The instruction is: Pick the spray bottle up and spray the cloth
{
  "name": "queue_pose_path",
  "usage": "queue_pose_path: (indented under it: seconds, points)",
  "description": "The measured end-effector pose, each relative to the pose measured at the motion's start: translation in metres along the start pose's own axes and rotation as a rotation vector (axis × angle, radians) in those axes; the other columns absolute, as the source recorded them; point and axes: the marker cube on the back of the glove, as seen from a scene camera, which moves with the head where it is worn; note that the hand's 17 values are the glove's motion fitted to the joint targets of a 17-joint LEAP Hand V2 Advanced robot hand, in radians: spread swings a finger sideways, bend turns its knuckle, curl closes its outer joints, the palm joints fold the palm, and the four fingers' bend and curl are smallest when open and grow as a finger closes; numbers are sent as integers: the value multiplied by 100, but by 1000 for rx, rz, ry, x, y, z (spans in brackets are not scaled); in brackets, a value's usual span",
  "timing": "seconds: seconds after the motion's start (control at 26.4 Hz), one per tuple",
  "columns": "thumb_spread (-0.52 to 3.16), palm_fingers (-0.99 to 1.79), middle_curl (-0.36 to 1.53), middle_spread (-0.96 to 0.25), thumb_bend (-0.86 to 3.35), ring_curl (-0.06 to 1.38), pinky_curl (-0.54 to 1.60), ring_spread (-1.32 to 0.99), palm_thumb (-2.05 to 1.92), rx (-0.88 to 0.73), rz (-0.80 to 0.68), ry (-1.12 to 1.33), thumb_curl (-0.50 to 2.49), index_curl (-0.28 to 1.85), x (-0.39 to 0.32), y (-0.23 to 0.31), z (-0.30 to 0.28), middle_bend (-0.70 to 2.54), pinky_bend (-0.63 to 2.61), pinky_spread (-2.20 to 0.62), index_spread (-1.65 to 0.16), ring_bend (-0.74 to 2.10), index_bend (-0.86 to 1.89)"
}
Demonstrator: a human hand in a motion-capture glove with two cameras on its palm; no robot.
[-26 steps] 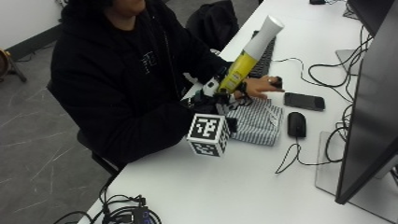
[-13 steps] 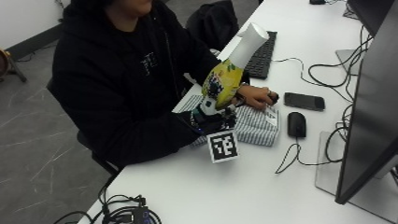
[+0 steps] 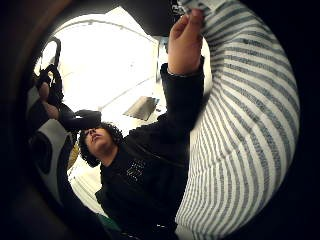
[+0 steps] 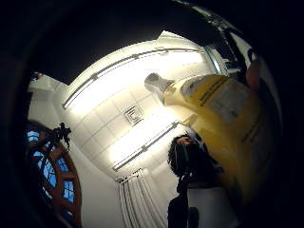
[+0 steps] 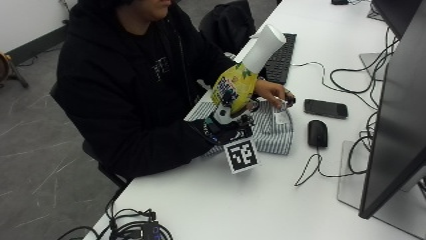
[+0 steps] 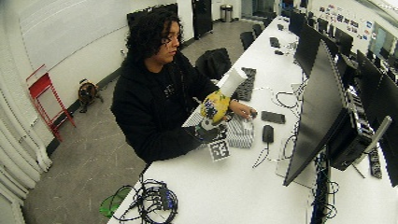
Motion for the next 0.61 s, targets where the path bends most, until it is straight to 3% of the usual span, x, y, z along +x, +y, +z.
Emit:
queue_pose_path:
  seconds: [0.34, 0.61]
  points:
    - [89, 129, 43, -13, -4, 40, 37, -21, 72, -205, -8, -91, 42, 29, 15, 0, 10, 37, 56, -28, -25, 63, 12]
    - [91, 131, 43, -14, -4, 40, 37, -21, 70, -221, 10, -75, 42, 30, 13, -1, 11, 38, 55, -30, -24, 64, 13]
